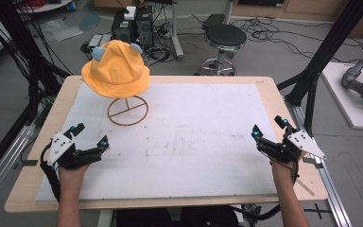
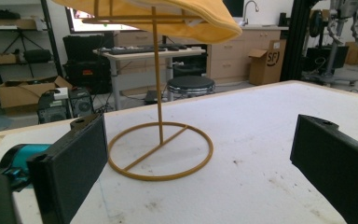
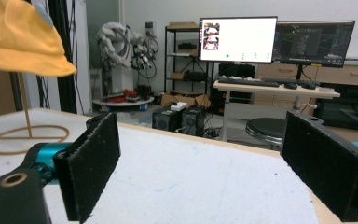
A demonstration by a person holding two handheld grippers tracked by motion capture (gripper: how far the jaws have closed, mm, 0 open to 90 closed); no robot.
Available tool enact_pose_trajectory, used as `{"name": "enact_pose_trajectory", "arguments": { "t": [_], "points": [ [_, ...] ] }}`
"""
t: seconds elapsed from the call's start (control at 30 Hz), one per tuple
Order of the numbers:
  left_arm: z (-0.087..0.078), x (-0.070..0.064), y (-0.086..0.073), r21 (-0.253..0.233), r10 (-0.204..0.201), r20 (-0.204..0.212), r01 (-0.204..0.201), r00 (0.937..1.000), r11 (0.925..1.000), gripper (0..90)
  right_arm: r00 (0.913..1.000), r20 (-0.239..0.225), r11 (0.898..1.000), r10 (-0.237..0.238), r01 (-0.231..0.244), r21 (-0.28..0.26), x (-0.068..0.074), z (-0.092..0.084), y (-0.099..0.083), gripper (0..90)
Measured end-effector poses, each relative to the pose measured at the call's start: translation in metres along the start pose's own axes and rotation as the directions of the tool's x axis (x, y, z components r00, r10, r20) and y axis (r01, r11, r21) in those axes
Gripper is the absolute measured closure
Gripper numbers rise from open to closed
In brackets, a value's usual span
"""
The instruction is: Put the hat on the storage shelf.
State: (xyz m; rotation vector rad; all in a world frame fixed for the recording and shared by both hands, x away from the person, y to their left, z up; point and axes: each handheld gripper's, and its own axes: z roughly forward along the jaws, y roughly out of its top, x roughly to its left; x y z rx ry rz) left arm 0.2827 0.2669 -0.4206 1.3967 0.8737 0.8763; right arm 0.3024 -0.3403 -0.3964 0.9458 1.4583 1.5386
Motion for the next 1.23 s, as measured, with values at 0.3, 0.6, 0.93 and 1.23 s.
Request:
{"name": "enact_pose_trajectory", "arguments": {
  "t": [0.3, 0.6, 0.93, 1.23],
  "points": [
    [-0.006, 0.002, 0.0, -0.013, -0.003, -0.014, 0.003, 0.9999, 0.9999, 4.5, 1.0, -0.007, 1.0, 0.007, -0.007, 0.002, 0.003, -0.001, -0.005, 11.8],
    [-0.013, 0.005, 0.001, -0.029, -0.01, -0.03, 0.01, 0.9995, 0.9995, 4.6, 0.9998, -0.019, 1.0, -0.005, 0.005, 0.014, 0.009, 0.004, -0.008, 11.8],
    [-0.011, 0.004, 0.001, -0.025, -0.002, -0.022, 0.002, 0.9997, 0.9997, 4.6, 0.9999, -0.013, 1.0, 0.004, -0.003, 0.011, 0.007, 0.003, -0.009, 11.8],
    [-0.01, 0.004, 0.0, -0.02, 0.0, -0.018, 0.0, 0.9998, 0.9998, 4.6, 0.9999, -0.008, 1.0, 0.008, -0.007, 0.018, 0.005, 0.003, -0.011, 11.8]
  ]
}}
